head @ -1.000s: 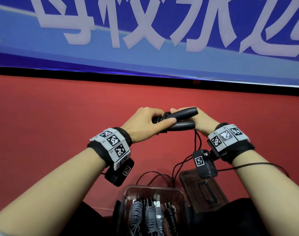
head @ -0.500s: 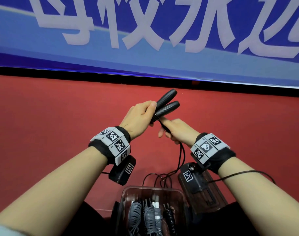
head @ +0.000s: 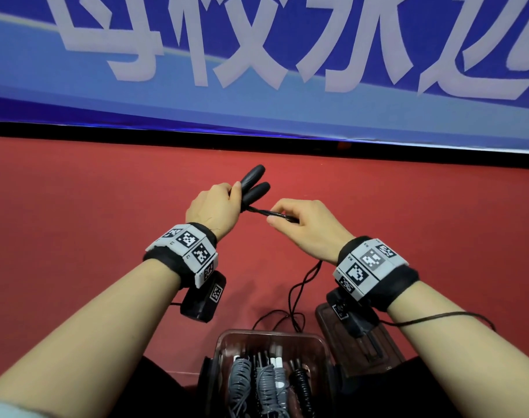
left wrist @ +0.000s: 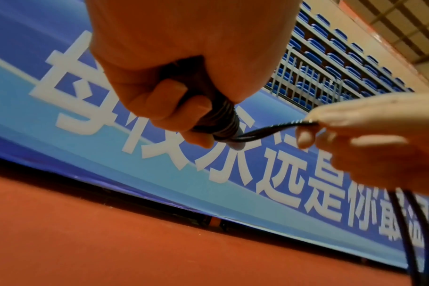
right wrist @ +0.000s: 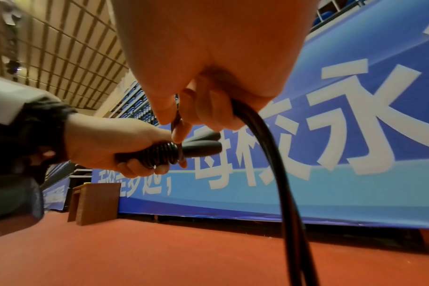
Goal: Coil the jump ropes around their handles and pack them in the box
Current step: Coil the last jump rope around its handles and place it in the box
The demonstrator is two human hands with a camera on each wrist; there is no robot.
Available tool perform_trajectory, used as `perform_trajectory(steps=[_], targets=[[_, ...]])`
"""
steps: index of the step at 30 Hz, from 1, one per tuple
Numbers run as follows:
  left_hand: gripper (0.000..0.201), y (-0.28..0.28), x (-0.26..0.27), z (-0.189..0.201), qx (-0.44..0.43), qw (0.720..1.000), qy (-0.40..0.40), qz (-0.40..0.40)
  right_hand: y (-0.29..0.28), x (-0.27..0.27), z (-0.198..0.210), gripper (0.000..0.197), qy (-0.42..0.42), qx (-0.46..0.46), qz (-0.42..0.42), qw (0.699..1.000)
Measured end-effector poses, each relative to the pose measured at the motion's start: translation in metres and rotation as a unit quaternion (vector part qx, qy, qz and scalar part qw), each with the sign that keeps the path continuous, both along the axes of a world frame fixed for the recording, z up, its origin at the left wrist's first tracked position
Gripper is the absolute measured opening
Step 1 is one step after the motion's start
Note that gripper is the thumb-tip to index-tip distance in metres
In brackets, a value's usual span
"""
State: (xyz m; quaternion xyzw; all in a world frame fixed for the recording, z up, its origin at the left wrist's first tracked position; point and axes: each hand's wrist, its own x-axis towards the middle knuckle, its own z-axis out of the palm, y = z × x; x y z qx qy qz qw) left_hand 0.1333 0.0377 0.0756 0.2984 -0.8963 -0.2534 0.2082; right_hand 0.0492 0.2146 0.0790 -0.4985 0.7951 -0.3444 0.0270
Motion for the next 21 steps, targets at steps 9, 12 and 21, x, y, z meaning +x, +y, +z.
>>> perform_trajectory(steps=[9,12,21], targets=[[0.046,0.014,0.005,0.007,-0.135,0.982,-0.124,-0.056,0.003,0.0,0.013,0.028,-0.011,-0.073,-0.02,0.997],[0.047,0.017,0.009,0.006,-0.122,0.97,-0.12,-0.171,0.004,-0.002,0.02,0.035,-0.024,-0.092,-0.034,0.995],[0.065,0.029,0.013,0.004,-0.1,0.945,-0.13,-0.283,0.013,-0.021,0.02,0.047,-0.047,-0.034,-0.059,0.997]])
